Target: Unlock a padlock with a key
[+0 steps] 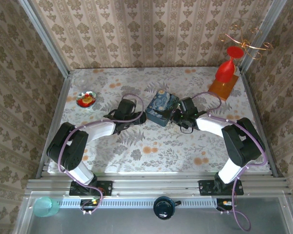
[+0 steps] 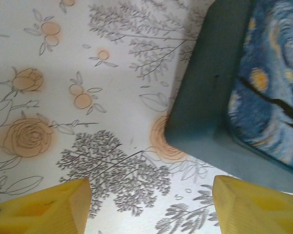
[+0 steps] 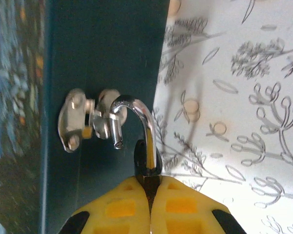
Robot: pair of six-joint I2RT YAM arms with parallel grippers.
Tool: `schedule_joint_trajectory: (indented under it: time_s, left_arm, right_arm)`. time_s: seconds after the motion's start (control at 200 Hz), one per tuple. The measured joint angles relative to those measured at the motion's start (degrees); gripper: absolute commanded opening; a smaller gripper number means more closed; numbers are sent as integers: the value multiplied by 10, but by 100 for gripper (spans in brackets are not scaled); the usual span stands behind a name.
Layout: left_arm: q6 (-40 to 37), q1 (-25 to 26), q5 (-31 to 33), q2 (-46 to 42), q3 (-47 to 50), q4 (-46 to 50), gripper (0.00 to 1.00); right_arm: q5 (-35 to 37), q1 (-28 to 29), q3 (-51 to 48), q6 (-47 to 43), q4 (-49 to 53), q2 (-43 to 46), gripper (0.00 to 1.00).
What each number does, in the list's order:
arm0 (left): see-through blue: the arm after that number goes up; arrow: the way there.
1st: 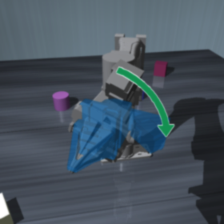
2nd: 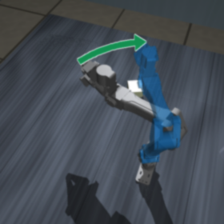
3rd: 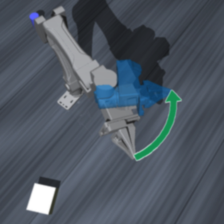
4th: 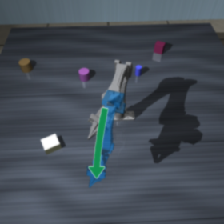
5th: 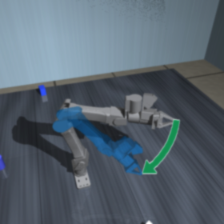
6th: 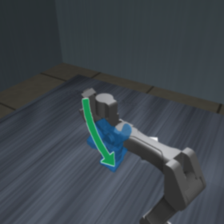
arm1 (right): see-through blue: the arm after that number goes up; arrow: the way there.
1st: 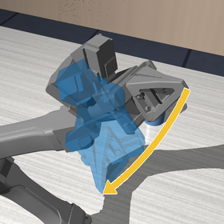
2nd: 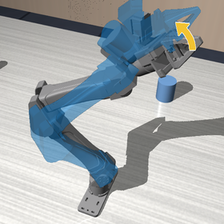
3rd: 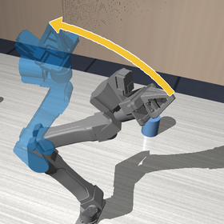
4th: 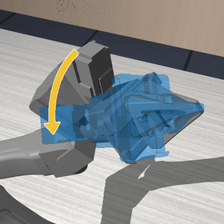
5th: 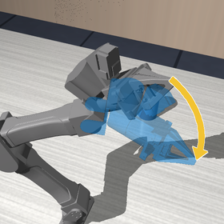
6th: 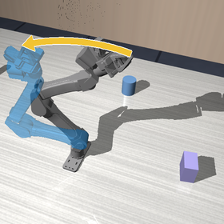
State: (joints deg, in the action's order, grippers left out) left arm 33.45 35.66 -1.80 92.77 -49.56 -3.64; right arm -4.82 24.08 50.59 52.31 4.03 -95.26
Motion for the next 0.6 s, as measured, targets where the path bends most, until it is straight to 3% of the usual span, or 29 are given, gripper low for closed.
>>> schedule_joint_trajectory:
  time_s: [0.3,0.6]
  left_arm:
    - [8,33,18,14,-74,15,78]
    - [3,51,87,88,-142,22,78]
  right_arm:
    - [-4,64,9,-25,24,0,0]
    - [-12,48,-19,-14,-16,0,0]
